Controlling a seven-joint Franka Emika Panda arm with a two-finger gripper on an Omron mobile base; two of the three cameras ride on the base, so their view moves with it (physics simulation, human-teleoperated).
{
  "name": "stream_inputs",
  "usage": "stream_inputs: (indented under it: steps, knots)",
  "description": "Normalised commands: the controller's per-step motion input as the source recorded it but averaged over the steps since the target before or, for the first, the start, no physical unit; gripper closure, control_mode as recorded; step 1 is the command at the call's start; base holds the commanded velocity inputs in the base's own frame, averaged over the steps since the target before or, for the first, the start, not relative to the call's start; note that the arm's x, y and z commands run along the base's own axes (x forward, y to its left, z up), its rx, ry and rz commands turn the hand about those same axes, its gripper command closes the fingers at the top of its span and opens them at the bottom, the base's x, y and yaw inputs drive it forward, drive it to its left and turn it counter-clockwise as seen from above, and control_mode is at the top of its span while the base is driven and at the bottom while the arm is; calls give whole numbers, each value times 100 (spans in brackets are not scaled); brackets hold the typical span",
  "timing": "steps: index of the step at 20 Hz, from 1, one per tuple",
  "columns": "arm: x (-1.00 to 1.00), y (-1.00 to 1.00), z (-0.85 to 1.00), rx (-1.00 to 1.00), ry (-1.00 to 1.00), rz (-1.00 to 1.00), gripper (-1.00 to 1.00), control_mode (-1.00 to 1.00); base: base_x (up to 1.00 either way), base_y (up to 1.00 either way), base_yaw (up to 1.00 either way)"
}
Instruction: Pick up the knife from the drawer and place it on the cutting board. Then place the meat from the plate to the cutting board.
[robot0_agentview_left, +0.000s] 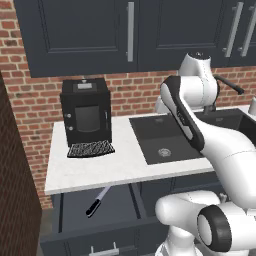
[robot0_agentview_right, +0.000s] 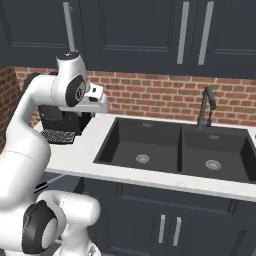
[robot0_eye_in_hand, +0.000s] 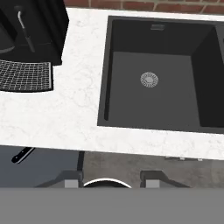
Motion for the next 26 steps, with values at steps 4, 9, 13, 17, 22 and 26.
stream_inputs:
  steps: [4, 9, 13, 17, 22, 26]
  knots:
    - [-3, 0, 0, 0, 0, 0, -100, -100, 0, 0, 0]
    - [-25, 0, -1, -1, 0, 0, -100, -100, 0, 0, 0]
    - [-8, -7, -8, -1, 0, 0, -100, 100, -16, -63, 4]
    - [0, 0, 0, 0, 0, 0, -100, 100, -9, -100, 10]
    - [0, 0, 0, 0, 0, 0, -100, 100, 0, -97, 30]
    - [0, 0, 0, 0, 0, 0, -100, 100, -1, -33, 75]
